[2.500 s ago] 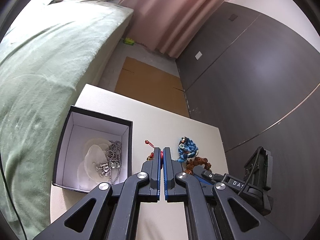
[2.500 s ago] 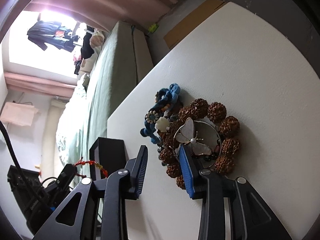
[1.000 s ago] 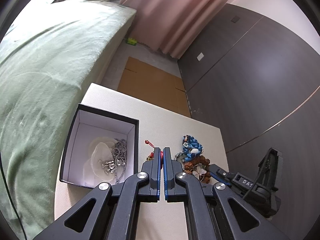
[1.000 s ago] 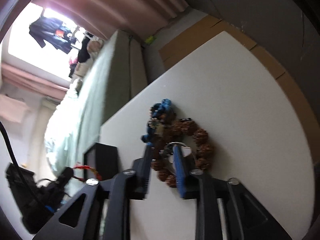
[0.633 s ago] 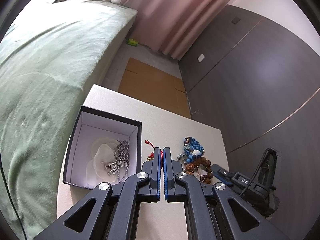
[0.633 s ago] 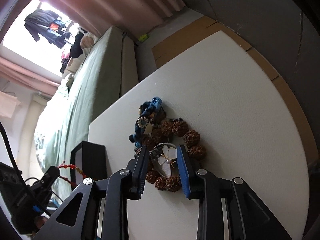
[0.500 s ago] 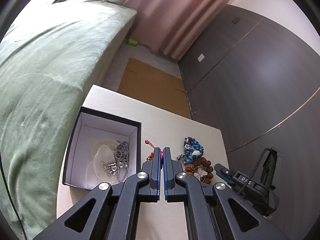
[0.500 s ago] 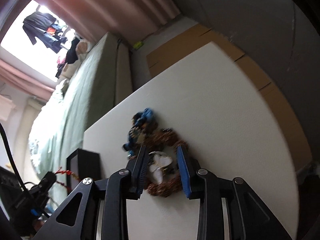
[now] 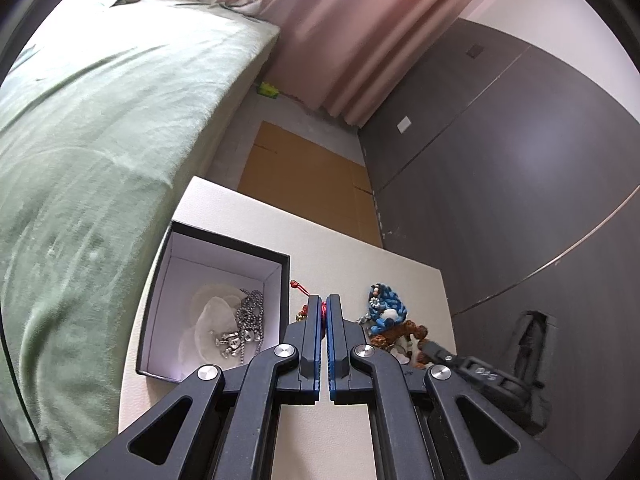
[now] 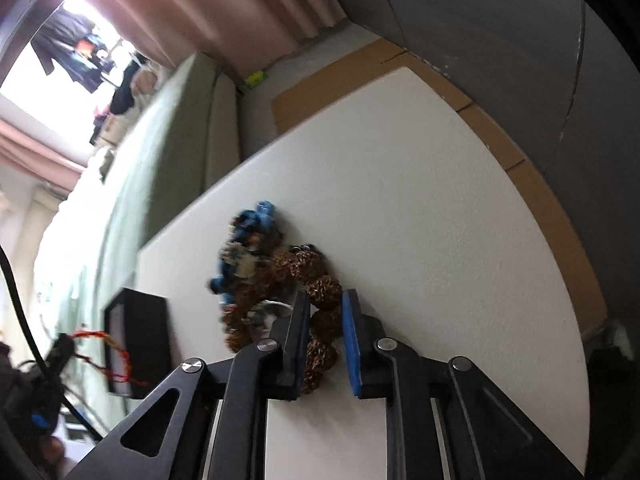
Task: Organize jewelry
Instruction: 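Lower the red bracelet into the black box and open the left tool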
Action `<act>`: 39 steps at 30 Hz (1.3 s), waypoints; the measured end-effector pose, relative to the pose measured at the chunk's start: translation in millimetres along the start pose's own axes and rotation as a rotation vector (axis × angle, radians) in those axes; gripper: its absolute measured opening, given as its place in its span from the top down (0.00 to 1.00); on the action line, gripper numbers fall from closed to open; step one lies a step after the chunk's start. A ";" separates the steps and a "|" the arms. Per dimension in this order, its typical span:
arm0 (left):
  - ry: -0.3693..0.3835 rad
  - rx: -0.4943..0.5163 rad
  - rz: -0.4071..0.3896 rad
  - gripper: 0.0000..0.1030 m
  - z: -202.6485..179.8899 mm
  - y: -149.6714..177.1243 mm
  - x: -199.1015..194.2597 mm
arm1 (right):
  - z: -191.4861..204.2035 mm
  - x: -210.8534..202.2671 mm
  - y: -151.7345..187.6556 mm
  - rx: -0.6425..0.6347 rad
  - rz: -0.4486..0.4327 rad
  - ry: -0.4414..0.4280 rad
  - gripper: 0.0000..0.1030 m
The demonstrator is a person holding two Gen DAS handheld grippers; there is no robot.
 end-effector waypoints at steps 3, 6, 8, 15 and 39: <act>0.003 -0.005 -0.015 0.98 1.7 -2.4 -6.4 | 8.5 -20.9 -1.9 0.006 -0.037 -0.081 0.83; 0.007 -0.014 -0.035 0.98 5.6 -6.1 -15.7 | 20.1 -38.4 0.2 0.011 -0.054 -0.162 0.83; 0.007 -0.018 -0.047 0.98 7.9 -8.2 -19.8 | 29.0 -49.1 3.9 -0.009 -0.074 -0.184 0.83; 0.007 -0.031 -0.075 0.98 20.1 -15.2 -29.5 | 59.5 -80.1 13.7 -0.059 -0.140 -0.285 0.98; 0.005 -0.103 -0.085 0.49 50.6 -28.9 -34.2 | 70.5 31.8 47.9 -0.207 0.097 0.099 0.68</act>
Point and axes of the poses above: each gripper's, at about its wrist camera, not at the fingertips, and x roughly the way its jaws point, z to its left, y to its underside, the point moved 8 cm from there along x, roughly the way its jaws point, and after that the axes turned 10 degrees about y, right-handed, at the moved point
